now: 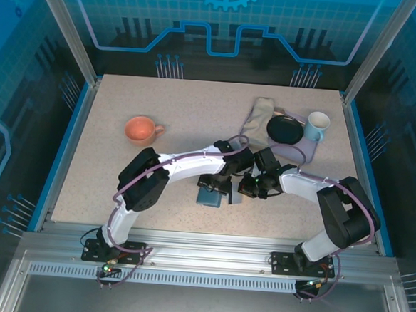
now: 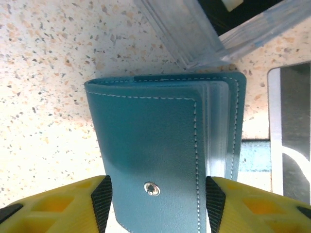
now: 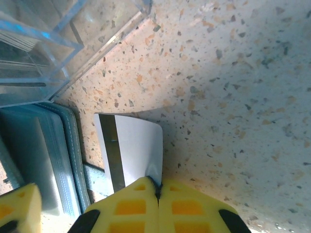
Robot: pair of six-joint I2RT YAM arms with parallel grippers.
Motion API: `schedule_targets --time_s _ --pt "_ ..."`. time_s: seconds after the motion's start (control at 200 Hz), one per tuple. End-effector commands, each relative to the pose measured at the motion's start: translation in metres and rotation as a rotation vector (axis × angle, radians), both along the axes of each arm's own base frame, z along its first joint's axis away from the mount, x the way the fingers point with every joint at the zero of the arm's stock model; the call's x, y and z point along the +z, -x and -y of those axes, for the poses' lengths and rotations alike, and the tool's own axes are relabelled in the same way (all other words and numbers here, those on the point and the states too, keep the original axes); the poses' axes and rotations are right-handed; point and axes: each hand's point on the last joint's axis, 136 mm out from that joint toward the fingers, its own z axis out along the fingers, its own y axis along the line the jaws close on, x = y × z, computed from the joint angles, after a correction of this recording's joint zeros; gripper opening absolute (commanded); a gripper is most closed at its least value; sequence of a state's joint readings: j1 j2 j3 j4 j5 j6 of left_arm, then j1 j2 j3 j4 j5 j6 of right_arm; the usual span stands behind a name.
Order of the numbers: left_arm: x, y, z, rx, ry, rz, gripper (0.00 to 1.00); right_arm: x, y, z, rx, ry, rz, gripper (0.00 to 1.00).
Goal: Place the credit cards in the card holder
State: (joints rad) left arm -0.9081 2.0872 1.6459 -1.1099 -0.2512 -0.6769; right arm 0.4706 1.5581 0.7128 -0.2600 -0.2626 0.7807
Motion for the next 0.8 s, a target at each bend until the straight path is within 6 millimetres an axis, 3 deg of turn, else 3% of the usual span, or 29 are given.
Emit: schedule_targets --time_s 0.0,0.26,0.52,0.66,0.795 --pt "0.020 0.003 -0.011 -0.011 -0.012 0.028 0.51 -0.023 0.014 0.019 -0.017 0.108 -0.071 0.00" --pt "0.024 0.003 -0.019 -0.007 -0.019 0.039 0.30 -0.025 0.015 0.020 -0.014 0.115 -0.076 0.00" --pt "0.029 0.000 -0.040 0.042 0.010 0.048 0.08 -0.024 0.015 0.020 -0.014 0.117 -0.077 0.00" --pt "0.027 0.000 -0.042 0.065 0.120 0.021 0.00 -0.023 0.014 0.019 -0.010 0.115 -0.076 0.00" --pt "0.023 0.006 -0.036 0.090 0.272 -0.034 0.00 -0.015 0.011 0.016 -0.007 0.098 -0.058 0.00"
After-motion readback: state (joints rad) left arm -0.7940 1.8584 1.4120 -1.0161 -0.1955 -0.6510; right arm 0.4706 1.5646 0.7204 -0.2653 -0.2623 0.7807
